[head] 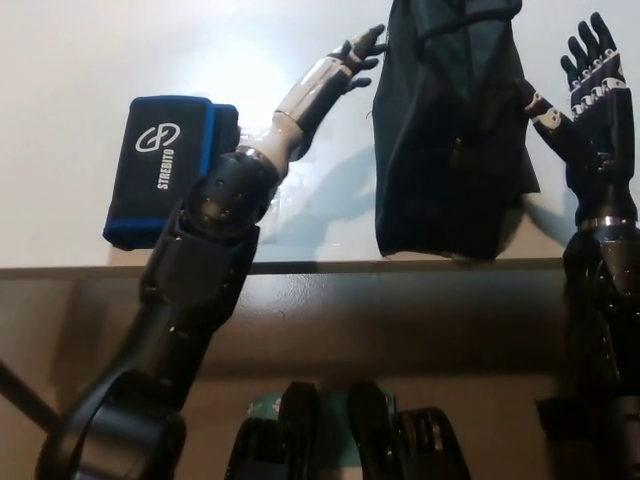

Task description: Use both hands to pick up the lunch bag on the right hand side and smoothly move it near the note book on the left hand side

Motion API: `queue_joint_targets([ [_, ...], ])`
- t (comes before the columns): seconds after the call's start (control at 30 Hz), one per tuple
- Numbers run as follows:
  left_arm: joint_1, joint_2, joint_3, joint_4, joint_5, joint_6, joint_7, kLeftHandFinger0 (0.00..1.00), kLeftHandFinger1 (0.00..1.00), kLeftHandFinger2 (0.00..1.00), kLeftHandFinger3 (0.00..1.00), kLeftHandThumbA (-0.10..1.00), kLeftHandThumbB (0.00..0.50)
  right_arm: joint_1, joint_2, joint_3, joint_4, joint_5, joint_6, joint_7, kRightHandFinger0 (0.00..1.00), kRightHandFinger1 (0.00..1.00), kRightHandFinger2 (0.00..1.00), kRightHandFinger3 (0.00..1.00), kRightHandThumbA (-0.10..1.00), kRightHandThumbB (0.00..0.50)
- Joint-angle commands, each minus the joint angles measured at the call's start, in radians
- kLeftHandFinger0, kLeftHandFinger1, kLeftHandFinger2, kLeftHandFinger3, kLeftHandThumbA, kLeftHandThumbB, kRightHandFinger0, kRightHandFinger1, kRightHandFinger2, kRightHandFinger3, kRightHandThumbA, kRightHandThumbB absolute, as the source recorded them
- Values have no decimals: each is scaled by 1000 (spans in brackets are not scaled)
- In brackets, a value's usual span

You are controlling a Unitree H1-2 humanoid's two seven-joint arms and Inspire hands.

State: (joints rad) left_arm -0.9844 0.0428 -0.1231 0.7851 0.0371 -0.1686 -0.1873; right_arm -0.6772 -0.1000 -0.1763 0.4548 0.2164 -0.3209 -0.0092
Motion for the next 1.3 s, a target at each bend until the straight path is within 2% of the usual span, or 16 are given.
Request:
queue_joint_targets([
  [0.0, -79, -22, 2, 49, 3, -86, 7, 1000, 1000, 1000, 1000, 1000, 457, -81, 12, -13, 13, 64, 12, 29, 1000, 1000, 1000, 1000, 1000, 213],
  [0.1, -89, -30, -11, 93, 33, -97, 31, 1000, 1000, 1000, 1000, 1000, 442, -106, 27, -20, 55, 86, 13, 29, 1000, 1000, 1000, 1000, 1000, 203],
  [0.17, -95, -40, -22, 123, 56, -101, 51, 1000, 1000, 1000, 1000, 1000, 417, -131, 39, -31, 118, 114, 11, 41, 1000, 1000, 1000, 1000, 1000, 176],
  [0.3, -101, -50, -34, 171, 76, -111, 72, 1000, 1000, 1000, 1000, 1000, 393, -189, 60, -52, 252, 159, -6, 78, 1000, 1000, 1000, 1000, 1000, 189],
  [0.57, -106, -46, -36, 214, 85, -149, 80, 1000, 1000, 1000, 1000, 1000, 408, -302, 100, -169, 462, 346, 69, 243, 1000, 1000, 1000, 1000, 1000, 251],
  [0.63, -104, -44, -30, 221, 79, -154, 75, 1000, 1000, 1000, 1000, 1000, 409, -322, 108, -198, 498, 383, 89, 287, 1000, 1000, 1000, 1000, 1000, 223],
  [0.9, -75, -20, -14, 182, 56, -162, 47, 1000, 1000, 1000, 1000, 1000, 417, -361, 133, -264, 578, 457, 172, 381, 1000, 1000, 1000, 1000, 1000, 233],
  [1.07, -54, -6, 10, 147, 18, -154, 15, 1000, 1000, 1000, 1000, 1000, 421, -381, 145, -276, 615, 456, 167, 390, 1000, 1000, 1000, 1000, 1000, 245],
  [1.17, -38, 9, 11, 115, 30, -160, 24, 1000, 1000, 1000, 1000, 1000, 398, -392, 155, -274, 626, 453, 165, 392, 1000, 1000, 1000, 1000, 1000, 244],
  [1.27, -23, 23, 18, 93, 38, -169, 39, 1000, 1000, 1000, 1000, 1000, 405, -401, 162, -265, 637, 446, 164, 392, 1000, 1000, 1000, 1000, 1000, 249],
])
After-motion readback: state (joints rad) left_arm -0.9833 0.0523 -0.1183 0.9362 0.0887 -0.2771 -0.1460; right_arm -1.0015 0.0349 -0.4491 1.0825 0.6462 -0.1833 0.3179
